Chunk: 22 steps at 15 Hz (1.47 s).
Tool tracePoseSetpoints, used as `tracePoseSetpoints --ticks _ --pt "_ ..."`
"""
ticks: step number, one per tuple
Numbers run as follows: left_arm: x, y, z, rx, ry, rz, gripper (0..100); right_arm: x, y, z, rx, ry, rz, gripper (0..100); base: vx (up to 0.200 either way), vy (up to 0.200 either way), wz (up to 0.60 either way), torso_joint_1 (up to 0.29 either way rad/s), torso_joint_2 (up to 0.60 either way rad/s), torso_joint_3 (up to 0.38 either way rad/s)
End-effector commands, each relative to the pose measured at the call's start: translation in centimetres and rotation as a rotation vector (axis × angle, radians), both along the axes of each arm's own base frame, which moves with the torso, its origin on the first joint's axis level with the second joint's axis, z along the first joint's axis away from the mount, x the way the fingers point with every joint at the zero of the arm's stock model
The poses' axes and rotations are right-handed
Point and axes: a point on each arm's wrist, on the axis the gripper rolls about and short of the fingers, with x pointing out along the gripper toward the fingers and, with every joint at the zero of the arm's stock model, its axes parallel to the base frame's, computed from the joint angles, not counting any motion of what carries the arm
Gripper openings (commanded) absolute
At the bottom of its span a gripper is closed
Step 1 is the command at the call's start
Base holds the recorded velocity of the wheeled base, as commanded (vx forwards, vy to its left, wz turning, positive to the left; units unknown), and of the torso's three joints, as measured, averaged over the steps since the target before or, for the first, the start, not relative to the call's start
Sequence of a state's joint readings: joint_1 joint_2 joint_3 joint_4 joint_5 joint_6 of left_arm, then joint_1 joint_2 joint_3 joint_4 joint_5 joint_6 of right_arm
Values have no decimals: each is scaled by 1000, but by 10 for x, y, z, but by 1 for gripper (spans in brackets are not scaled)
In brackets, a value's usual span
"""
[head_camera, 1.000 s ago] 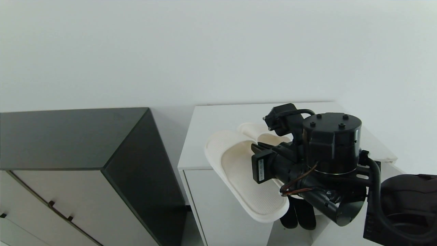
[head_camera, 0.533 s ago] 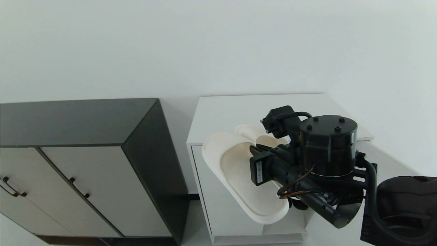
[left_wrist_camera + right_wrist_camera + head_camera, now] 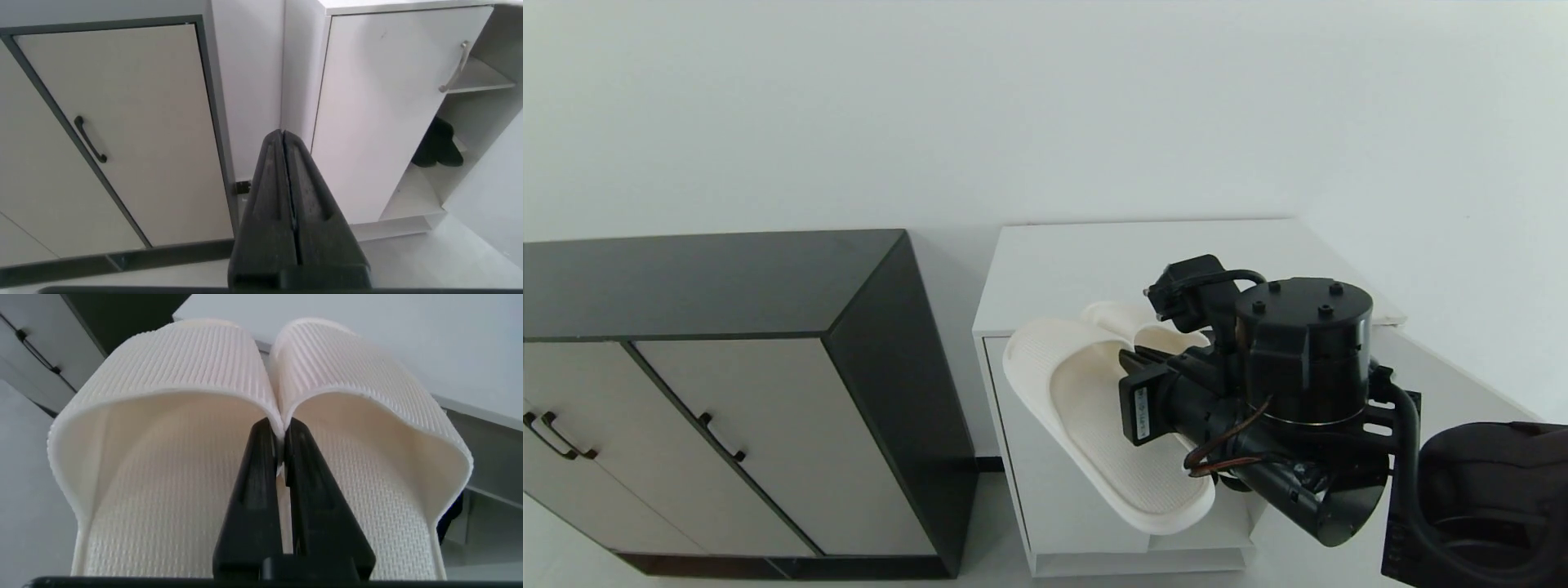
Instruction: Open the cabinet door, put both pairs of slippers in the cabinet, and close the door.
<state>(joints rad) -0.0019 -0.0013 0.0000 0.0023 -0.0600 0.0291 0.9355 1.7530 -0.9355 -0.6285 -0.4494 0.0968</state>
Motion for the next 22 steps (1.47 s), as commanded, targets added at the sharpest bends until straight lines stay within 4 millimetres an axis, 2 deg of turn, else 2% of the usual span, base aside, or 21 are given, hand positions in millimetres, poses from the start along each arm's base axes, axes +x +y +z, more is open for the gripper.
tracePoseSetpoints --ticks 1,9,20,22 --pt "0 0 0 0 0 1 0 0 1 -1 -2 2 0 0 0 0 0 0 0 0" --pt "0 0 0 0 0 1 0 1 0 -1 -4 1 -1 0 0 0 0 0 0 0" --pt "0 0 0 2 2 1 0 -2 -3 7 18 -19 -1 0 0 -200 0 3 3 2" --pt "0 0 0 2 2 1 0 -13 -7 12 26 -26 18 0 0 -200 0 0 5 2"
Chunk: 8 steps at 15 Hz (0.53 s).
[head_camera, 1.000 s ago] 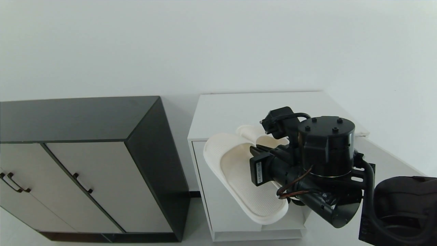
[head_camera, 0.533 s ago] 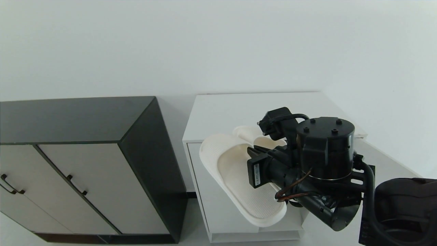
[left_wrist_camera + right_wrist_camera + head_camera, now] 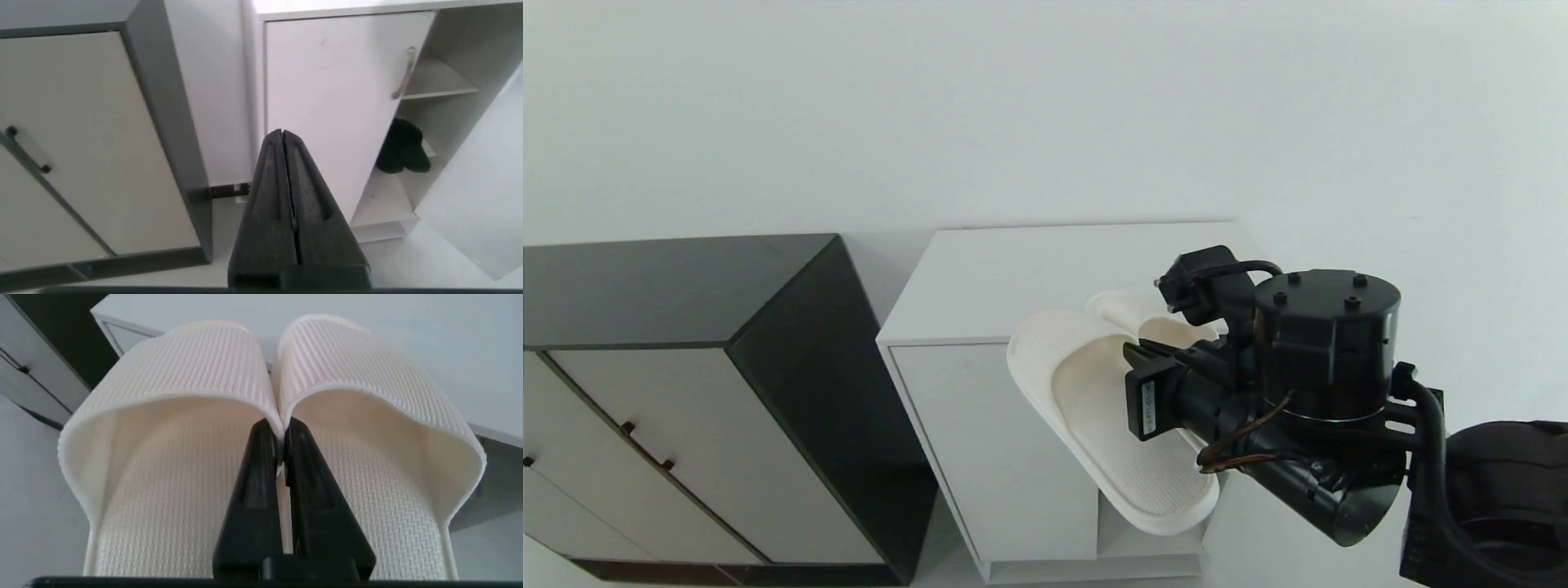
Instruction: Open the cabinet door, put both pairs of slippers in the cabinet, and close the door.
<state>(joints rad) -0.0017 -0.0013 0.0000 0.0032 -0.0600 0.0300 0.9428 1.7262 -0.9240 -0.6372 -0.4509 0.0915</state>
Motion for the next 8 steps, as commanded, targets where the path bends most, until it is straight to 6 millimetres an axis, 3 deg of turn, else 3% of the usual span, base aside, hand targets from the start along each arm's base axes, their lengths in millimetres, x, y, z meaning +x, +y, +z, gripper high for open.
tracePoseSetpoints --ticks 1,5,8 --pt "0 0 0 -1 0 0 0 -12 -5 6 11 -9 21 0 0 -200 0 -2 -2 -2" --pt "0 0 0 1 1 0 0 -13 -5 2 1 -2 24 0 0 -200 0 1 2 2" --pt "0 0 0 1 1 0 0 -15 -5 0 -5 3 30 0 0 0 0 0 0 0"
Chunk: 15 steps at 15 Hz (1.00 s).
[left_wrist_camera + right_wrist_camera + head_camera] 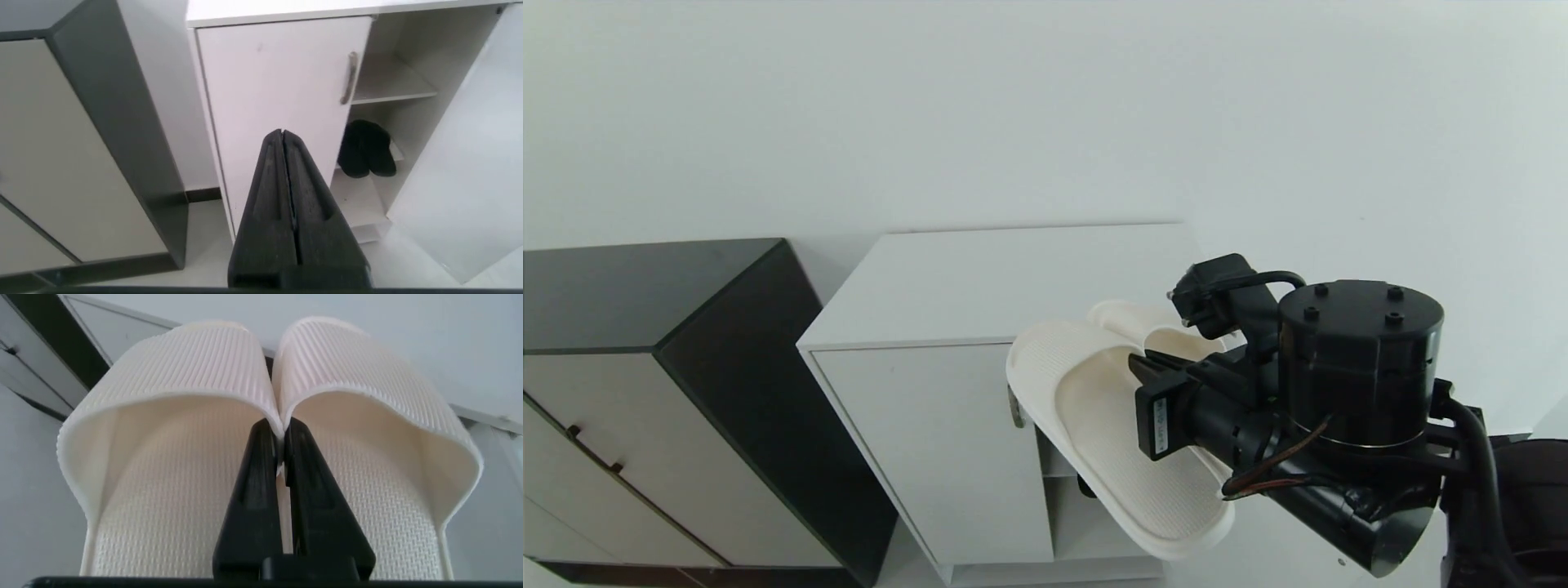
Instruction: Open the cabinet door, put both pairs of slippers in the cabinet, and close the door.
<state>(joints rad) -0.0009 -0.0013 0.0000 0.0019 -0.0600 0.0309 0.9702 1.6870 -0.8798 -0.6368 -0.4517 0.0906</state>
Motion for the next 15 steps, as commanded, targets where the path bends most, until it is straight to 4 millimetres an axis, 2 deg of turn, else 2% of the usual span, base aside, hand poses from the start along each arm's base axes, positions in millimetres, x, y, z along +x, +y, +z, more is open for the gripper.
tracePoseSetpoints --ticks 1,7,15 --pt "0 0 0 0 1 -1 0 -2 -1 -1 -5 2 5 0 0 0 0 0 0 0" --pt "0 0 0 -2 3 -1 0 -7 3 -4 -10 7 25 0 0 0 0 0 0 0" --pt "0 0 0 -2 3 -1 0 -4 -2 -10 -38 8 10 0 0 0 0 0 0 0"
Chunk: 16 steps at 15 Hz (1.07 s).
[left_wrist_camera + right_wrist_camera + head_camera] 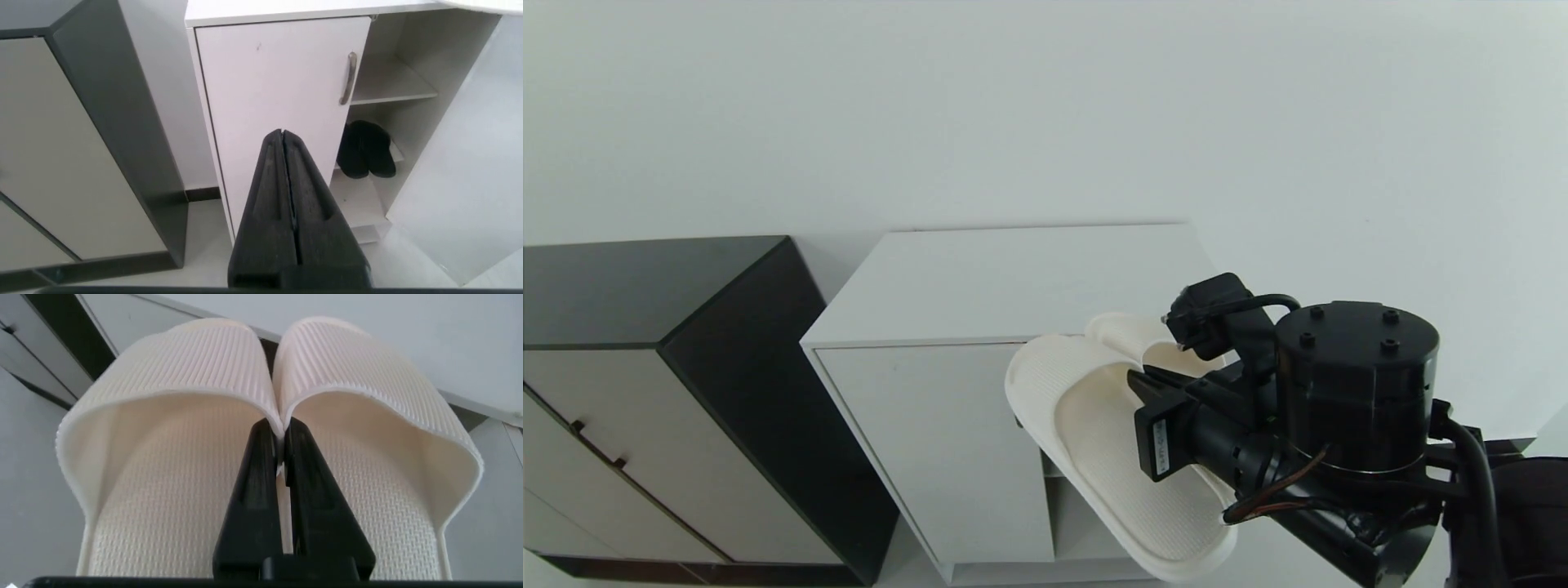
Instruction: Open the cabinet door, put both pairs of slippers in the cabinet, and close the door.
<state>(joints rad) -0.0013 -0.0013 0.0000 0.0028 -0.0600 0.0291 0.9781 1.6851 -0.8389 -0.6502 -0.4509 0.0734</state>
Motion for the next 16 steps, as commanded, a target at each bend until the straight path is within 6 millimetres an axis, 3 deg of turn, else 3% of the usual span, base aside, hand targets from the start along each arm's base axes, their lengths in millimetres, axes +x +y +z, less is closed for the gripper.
tracePoseSetpoints --ticks 1,4,16 --pt "0 0 0 0 2 0 0 0 0 -2 -7 5 -1 0 0 0 0 0 0 0" --pt "0 0 0 0 0 0 0 1 -1 -4 -13 7 -5 0 0 0 0 -93 203 116" --pt "0 0 0 0 2 0 0 1 -2 -6 -26 6 -4 0 0 0 0 -208 519 311"
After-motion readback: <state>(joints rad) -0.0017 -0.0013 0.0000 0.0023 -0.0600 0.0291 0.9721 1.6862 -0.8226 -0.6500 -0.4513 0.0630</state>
